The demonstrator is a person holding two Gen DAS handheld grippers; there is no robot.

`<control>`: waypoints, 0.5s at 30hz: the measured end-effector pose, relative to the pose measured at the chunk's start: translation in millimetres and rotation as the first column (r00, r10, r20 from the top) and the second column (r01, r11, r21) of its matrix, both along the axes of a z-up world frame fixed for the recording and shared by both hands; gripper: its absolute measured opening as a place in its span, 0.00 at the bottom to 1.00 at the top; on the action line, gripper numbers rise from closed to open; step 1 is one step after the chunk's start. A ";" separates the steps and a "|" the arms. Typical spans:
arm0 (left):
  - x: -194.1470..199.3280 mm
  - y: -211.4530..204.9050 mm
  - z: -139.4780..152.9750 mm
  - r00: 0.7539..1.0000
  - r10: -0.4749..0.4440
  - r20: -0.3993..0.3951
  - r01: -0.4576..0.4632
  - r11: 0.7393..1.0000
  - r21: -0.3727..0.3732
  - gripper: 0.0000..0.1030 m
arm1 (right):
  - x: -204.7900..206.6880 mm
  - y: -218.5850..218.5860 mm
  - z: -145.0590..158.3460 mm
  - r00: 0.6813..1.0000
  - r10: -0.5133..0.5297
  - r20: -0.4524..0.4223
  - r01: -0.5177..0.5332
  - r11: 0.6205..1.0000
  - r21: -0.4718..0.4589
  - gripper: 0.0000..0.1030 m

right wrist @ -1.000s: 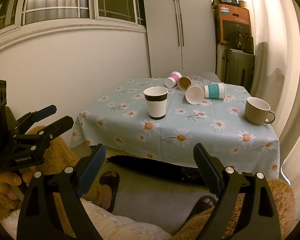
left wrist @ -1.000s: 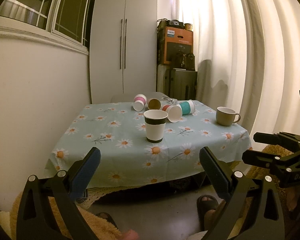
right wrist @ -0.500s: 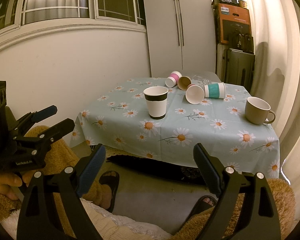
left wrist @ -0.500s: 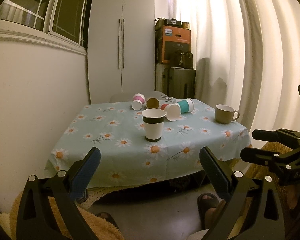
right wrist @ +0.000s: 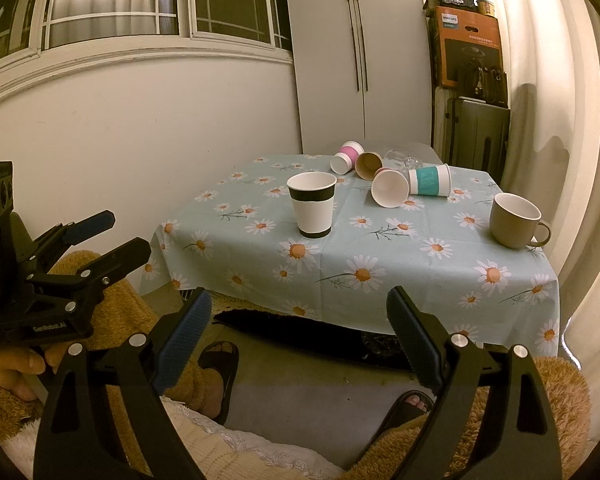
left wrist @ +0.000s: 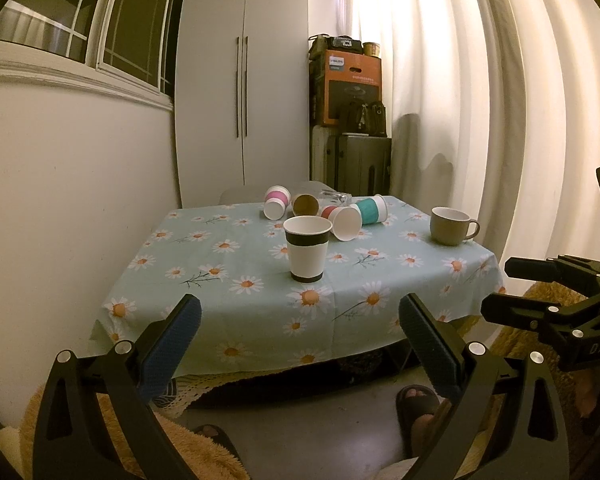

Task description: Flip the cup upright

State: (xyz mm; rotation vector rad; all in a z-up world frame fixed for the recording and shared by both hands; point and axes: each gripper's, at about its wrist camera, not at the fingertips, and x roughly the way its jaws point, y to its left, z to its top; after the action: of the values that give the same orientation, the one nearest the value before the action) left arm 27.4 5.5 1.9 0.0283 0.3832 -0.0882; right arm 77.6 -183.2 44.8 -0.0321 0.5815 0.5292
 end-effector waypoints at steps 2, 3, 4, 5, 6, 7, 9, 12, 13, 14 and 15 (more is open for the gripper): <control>-0.2 0.0 -0.2 1.000 -0.004 0.000 0.004 1.000 -0.005 0.94 | 0.3 0.0 0.0 1.000 -0.001 -0.001 0.001 1.000 0.000 0.86; 0.2 0.5 -1.1 1.000 -0.003 -0.001 0.003 1.000 -0.005 0.94 | 0.2 -0.3 -0.8 1.000 -0.001 -0.002 0.001 1.000 0.002 0.86; 0.2 0.5 -1.4 1.000 -0.003 -0.002 0.003 1.000 -0.005 0.94 | 0.4 -0.5 -1.3 1.000 -0.002 -0.003 0.002 1.000 0.003 0.86; 0.2 0.6 -1.1 1.000 -0.003 -0.001 0.003 1.000 -0.005 0.94 | 0.4 -0.7 -1.4 1.000 -0.002 -0.004 0.002 1.000 0.003 0.86; 0.1 0.9 -1.4 1.000 -0.003 -0.001 0.003 1.000 -0.005 0.94 | 1.1 -0.8 -2.2 1.000 -0.003 -0.005 0.003 1.000 0.003 0.86; -0.5 0.7 -1.4 1.000 -0.004 -0.002 0.004 1.000 -0.005 0.94 | 0.9 -0.7 -2.2 1.000 -0.003 -0.005 0.003 1.000 0.003 0.86; -0.4 0.7 -1.9 1.000 -0.003 -0.002 0.003 1.000 -0.003 0.94 | 0.7 -0.6 -2.1 1.000 -0.003 -0.005 0.003 1.000 0.002 0.86; -0.3 0.9 -1.7 1.000 -0.004 -0.002 0.004 1.000 -0.002 0.94 | 0.7 -0.5 -2.0 1.000 -0.003 -0.006 0.003 1.000 0.003 0.86; -0.4 1.0 -2.0 1.000 -0.004 -0.003 0.004 1.000 -0.002 0.94 | 0.8 -0.5 -2.0 1.000 -0.003 -0.007 0.003 1.000 0.002 0.86; 0.3 1.5 -2.5 1.000 -0.004 -0.004 0.004 1.000 -0.001 0.94 | 0.9 -0.2 -2.2 1.000 -0.004 -0.008 0.004 1.000 0.000 0.86; 0.4 1.5 -2.8 1.000 -0.005 -0.006 0.005 1.000 -0.001 0.94 | 0.6 -0.2 -2.4 1.000 -0.005 -0.008 0.005 1.000 0.000 0.86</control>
State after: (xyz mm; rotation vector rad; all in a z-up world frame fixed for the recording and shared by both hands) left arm 27.8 7.0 -0.9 0.0282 0.3886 -0.0930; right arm 78.2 -183.4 42.5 -0.0285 0.5895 0.5248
